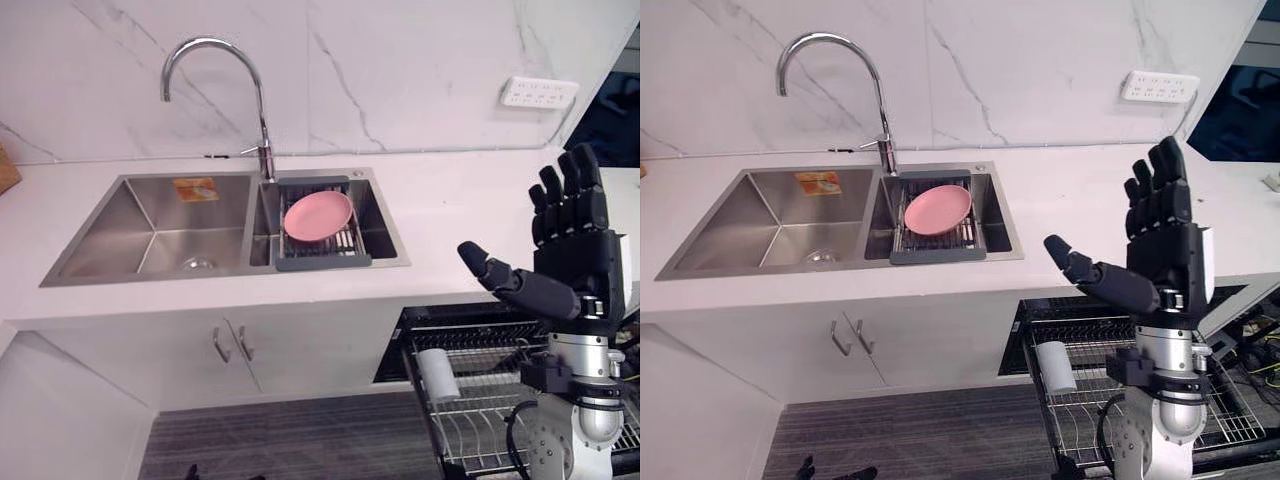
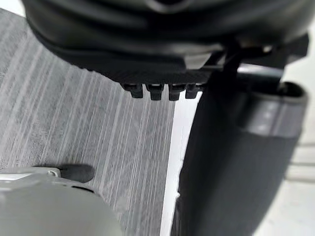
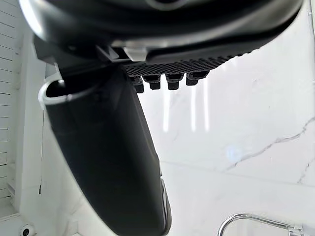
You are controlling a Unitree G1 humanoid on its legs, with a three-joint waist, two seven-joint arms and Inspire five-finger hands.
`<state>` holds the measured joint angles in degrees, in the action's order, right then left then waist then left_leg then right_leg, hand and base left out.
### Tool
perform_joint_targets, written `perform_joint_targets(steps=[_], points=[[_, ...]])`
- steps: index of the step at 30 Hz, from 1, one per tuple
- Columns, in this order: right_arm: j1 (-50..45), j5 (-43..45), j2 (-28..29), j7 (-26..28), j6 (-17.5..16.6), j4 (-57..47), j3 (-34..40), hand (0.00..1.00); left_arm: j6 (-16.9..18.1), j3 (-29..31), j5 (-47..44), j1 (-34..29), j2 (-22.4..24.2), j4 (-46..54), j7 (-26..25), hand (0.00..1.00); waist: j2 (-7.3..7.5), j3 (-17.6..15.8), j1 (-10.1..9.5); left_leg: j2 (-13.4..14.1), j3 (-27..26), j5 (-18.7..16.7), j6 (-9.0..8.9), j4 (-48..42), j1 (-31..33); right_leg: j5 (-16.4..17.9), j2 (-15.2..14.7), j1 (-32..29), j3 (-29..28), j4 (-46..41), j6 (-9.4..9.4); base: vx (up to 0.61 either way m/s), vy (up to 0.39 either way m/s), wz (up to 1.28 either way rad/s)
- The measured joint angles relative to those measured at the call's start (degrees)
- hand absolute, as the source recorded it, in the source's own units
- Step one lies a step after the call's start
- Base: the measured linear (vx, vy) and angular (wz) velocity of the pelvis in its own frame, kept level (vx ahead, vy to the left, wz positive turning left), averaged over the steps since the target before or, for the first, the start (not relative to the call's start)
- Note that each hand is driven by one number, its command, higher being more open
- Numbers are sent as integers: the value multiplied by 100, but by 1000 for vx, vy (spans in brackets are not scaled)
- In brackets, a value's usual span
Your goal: Walk over to the sink, pick up the cup, carry it to the dishwasher, place the cup inside the dishwasher, then close the dishwasher door
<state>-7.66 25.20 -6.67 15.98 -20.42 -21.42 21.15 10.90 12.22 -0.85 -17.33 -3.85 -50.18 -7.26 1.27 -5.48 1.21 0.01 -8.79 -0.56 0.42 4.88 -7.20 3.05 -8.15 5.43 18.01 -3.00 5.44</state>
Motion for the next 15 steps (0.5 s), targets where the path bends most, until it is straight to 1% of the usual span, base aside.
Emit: perform_joint_targets(steps=[4, 6, 7, 8, 9, 10, 11, 12, 13, 14, 15], points=[[52, 0, 20, 106, 128, -4, -24, 100, 0, -13, -6, 3, -17, 1, -80, 100, 33, -19, -34, 7, -154, -89, -47, -22, -141, -3, 11, 106, -128, 25, 4, 62, 9, -9], [42, 0, 21, 181, 179, -4, -61, 100, 4, 6, -16, 2, -18, -12, -207, 100, 39, -42, -44, 47, -229, -398, -38, -517, -3, 3, 12, 156, -229, 21, 1, -2, 0, -25], [44, 35, 13, 226, 213, -20, -93, 100, 6, 16, -13, -13, -4, -37, -349, 100, -1, -63, -47, 157, -283, -818, -60, -1292, 301, 70, 77, 163, -286, -23, -23, -34, -32, -32], [43, 87, -7, 256, 215, -55, -132, 100, 9, 23, -2, -38, 38, -48, -495, 100, -115, -127, -45, 304, -311, -1141, -87, -1846, 500, 173, 152, 175, -329, -95, -5, -41, -45, -34], [38, 171, -4, 286, 215, -79, -180, 100, 12, 26, 7, -64, 75, -95, -637, 100, -176, -166, -42, 455, -356, -1379, -156, -2362, 632, 305, 222, 175, -398, -214, -103, -51, 4, -23], [7, 261, 3, 305, 214, -91, -240, 100, 15, 91, -15, -60, 121, -183, -785, 100, -231, -232, -21, 666, -497, -1483, -240, -3275, 1010, 423, 250, 158, -426, -342, -97, -58, 8, -10], [-21, 278, -3, 298, 214, -104, -248, 100, 28, 270, -72, -60, 238, -120, -874, 100, -277, -261, -27, 829, -553, -1414, -346, -3912, 1322, 450, 276, 184, -425, -371, -145, -45, 14, 3], [-6, 276, -1, 307, 212, -132, -256, 100, 9, 461, -172, -55, 346, -41, -925, 100, -236, -310, -46, 935, -597, -1303, -608, -4441, 1510, 441, 249, 303, -418, -342, -196, -5, -5, 8], [-1, 276, -6, 302, 202, -153, -269, 100, -20, 495, -208, -61, 384, -11, -919, 100, -213, -350, -58, 929, -611, -1378, -673, -4439, 1523, 443, 214, 359, -407, -317, -198, 20, 19, 9], [60, 277, -7, 279, 132, -168, -287, 100, -102, 505, -240, -58, 419, 7, -895, 100, -255, -373, -85, 914, -670, -1476, -568, -4075, 1551, 453, 152, 451, -385, -260, -189, 36, 54, 9], [122, 276, -10, 226, 118, -167, -285, 100, -155, 550, -242, -59, 437, 17, -884, 100, -252, -378, -104, 896, -768, -1459, -533, -3674, 1677, 461, 66, 522, -380, -163, -176, 63, 78, 11]])
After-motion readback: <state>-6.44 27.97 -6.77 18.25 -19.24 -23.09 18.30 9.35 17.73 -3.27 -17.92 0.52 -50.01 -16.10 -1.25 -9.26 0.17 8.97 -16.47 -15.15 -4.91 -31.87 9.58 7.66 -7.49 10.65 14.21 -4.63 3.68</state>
